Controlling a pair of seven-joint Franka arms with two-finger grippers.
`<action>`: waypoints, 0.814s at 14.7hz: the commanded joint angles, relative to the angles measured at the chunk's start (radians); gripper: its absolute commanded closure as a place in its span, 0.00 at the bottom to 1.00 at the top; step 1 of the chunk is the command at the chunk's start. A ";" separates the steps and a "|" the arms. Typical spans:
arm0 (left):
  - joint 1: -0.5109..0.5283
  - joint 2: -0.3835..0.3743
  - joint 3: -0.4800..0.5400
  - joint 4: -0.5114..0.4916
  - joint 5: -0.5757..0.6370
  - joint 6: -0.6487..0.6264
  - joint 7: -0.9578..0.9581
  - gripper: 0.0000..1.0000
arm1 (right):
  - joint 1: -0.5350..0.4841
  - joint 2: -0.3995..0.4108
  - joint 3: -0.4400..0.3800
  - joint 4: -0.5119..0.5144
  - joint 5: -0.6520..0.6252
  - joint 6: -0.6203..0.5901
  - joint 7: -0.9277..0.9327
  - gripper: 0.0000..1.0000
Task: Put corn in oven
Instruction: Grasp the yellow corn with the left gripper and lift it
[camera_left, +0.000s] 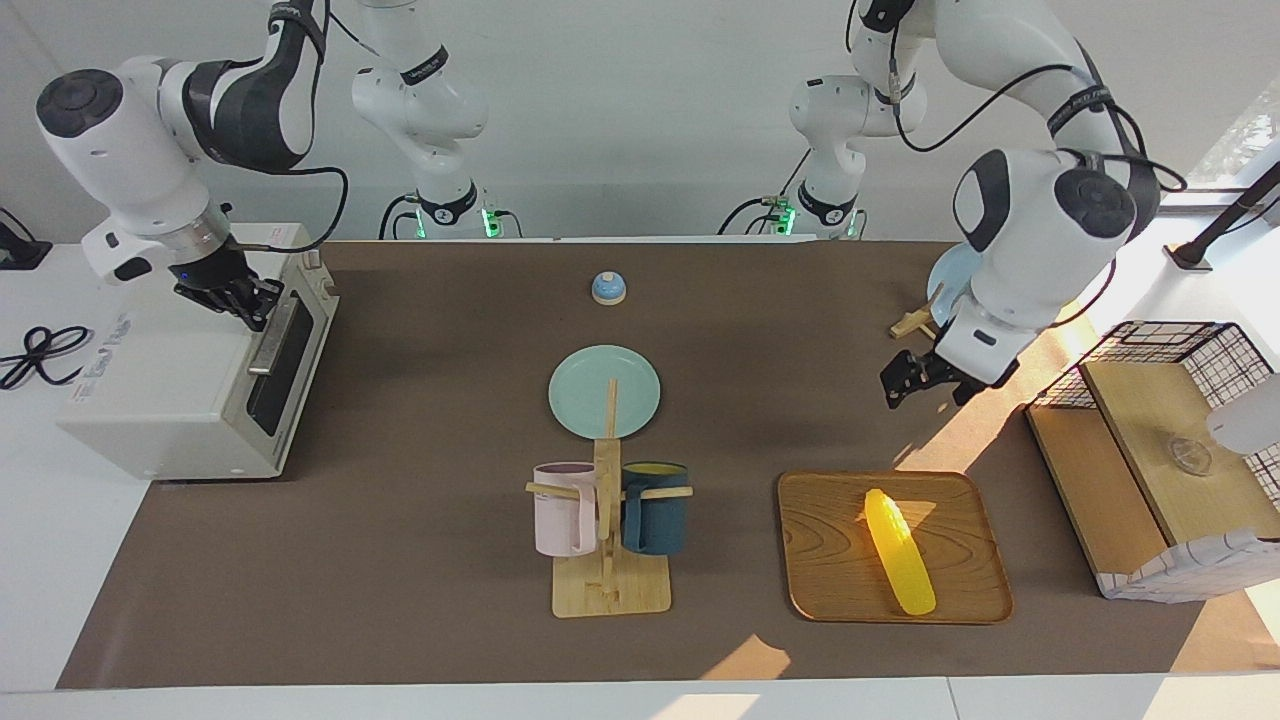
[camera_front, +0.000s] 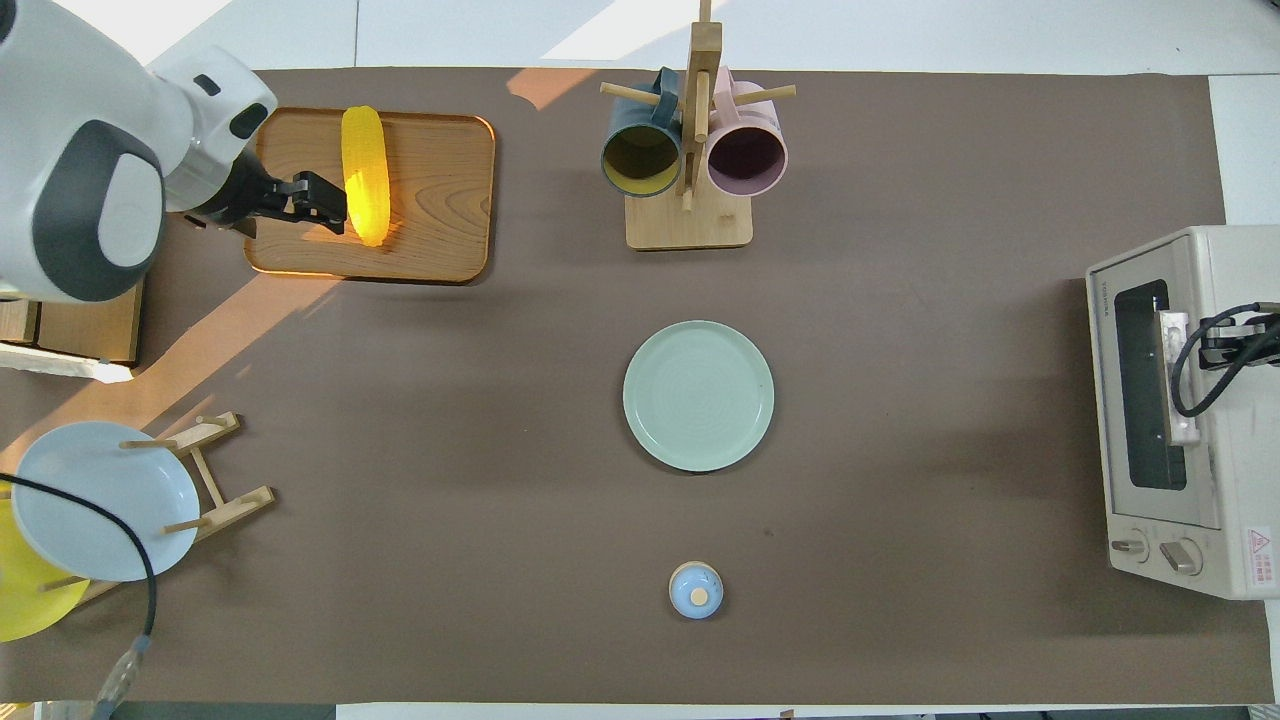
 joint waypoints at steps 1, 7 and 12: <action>-0.023 0.253 0.008 0.271 0.000 0.017 0.046 0.00 | -0.023 -0.030 0.011 -0.043 0.005 0.027 -0.008 1.00; -0.023 0.387 0.015 0.317 0.058 0.185 0.126 0.00 | -0.037 -0.013 0.011 -0.059 0.046 0.053 0.003 1.00; -0.027 0.394 0.014 0.304 0.079 0.202 0.141 0.00 | -0.051 -0.015 0.012 -0.091 0.063 0.071 -0.003 1.00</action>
